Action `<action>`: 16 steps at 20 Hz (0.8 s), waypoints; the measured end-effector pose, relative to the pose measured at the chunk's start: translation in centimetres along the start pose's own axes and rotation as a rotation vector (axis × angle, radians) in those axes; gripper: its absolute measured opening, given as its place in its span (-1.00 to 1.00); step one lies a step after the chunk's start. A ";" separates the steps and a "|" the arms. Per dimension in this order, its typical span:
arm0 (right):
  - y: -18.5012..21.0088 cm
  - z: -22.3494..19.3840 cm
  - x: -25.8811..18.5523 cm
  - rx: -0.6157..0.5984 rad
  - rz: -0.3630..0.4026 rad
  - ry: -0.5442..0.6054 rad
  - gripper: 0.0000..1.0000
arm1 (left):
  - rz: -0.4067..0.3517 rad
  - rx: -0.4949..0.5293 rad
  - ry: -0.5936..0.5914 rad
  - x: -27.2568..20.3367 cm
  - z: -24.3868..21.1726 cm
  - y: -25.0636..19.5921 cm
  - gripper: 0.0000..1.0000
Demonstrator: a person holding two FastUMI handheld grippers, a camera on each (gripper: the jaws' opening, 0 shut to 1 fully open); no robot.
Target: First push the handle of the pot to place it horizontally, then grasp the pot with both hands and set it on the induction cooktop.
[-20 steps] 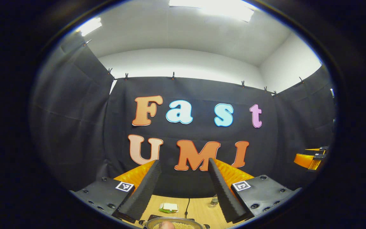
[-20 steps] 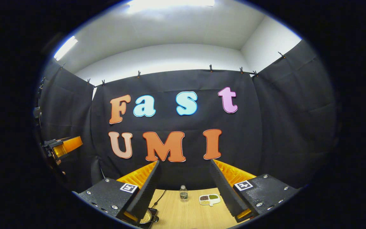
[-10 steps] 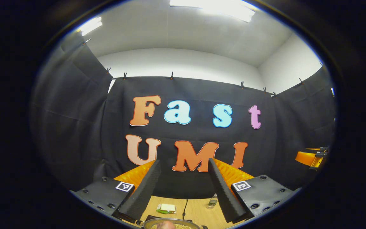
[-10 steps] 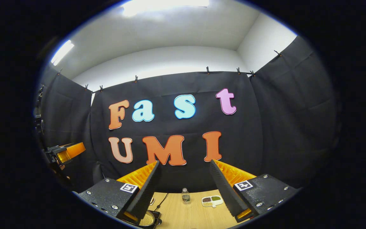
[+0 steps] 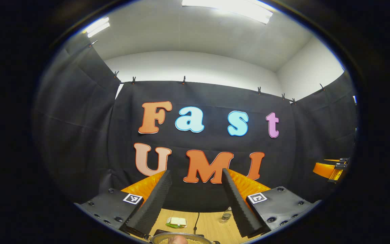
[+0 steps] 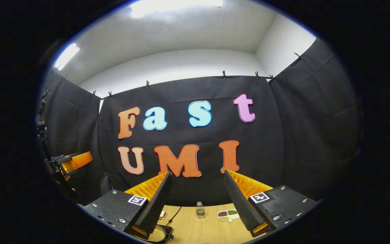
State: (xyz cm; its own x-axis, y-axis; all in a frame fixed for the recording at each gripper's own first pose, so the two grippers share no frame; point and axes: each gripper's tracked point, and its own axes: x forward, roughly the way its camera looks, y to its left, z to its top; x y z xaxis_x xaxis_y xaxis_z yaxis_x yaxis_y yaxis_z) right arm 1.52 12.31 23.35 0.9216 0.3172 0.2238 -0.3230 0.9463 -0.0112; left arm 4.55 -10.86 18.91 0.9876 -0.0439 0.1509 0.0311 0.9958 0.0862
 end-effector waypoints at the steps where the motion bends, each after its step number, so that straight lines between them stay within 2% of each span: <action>1: -0.2 0.2 -0.1 0.001 -0.002 -0.003 0.89 | -0.002 -0.003 -0.001 0.0 0.0 0.0 0.94; 16: -0.9 -0.1 0.3 0.009 -0.017 0.023 0.90 | 0.005 -0.032 0.030 1.2 -1.3 0.5 0.94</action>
State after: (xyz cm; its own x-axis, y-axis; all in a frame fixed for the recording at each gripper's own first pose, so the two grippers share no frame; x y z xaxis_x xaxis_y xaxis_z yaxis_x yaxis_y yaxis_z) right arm 2.13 11.54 23.31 0.9314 0.3029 0.2017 -0.3094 0.9509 0.0007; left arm 5.97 -10.35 17.87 0.9919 -0.0371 0.1217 0.0306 0.9980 0.0544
